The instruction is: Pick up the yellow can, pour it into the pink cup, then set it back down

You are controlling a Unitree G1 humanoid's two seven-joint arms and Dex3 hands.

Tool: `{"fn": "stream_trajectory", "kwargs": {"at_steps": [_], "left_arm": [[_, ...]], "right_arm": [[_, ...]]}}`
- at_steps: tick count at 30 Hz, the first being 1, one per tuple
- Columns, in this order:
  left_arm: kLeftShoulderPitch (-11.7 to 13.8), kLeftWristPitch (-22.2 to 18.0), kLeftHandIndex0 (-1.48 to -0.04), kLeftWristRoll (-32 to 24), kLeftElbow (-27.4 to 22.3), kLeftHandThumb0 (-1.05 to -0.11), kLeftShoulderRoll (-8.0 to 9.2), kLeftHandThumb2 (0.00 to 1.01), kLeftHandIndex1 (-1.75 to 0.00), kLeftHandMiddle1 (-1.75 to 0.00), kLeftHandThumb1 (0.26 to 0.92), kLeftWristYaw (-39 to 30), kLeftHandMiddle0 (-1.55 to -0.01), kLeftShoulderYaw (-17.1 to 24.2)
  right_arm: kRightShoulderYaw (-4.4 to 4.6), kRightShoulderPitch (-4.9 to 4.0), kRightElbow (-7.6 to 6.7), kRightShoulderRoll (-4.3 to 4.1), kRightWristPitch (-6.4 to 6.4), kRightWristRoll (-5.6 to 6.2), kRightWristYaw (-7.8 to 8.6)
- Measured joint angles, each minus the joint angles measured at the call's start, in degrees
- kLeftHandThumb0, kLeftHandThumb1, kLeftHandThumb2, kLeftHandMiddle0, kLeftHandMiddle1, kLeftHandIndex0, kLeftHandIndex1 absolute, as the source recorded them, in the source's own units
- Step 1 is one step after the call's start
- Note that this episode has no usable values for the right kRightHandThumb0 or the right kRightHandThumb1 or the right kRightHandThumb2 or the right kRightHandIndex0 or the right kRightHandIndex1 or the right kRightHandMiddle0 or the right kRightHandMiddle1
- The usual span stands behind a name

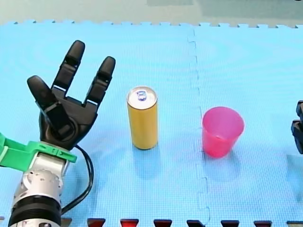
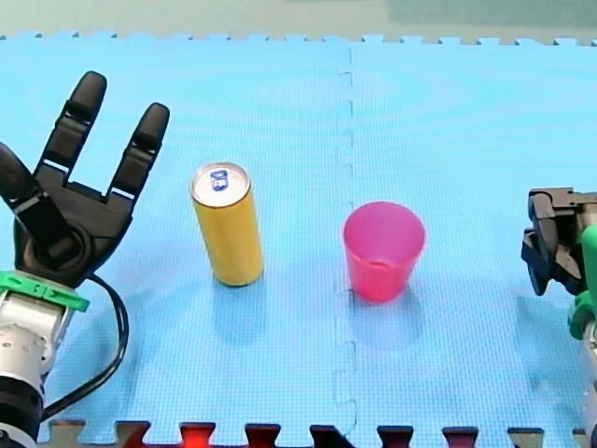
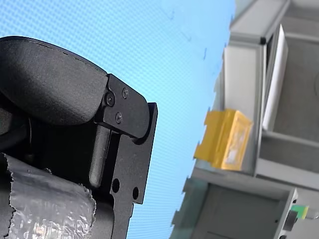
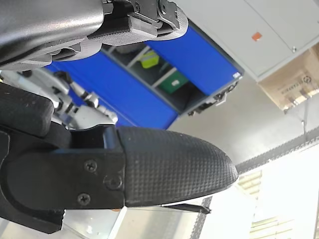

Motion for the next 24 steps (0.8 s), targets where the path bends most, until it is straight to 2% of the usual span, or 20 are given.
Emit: {"fn": "stream_trajectory", "kwargs": {"at_steps": [24], "left_arm": [[-0.37, 1.37, -0.25, -0.80, -0.47, -1.048, 0.23, 0.33, 0.00, 0.00, 0.921, -1.20, -0.34, 0.45]], "right_arm": [[-0.07, -0.03, 0.04, -0.04, 0.14, 0.04, 0.33]]}}
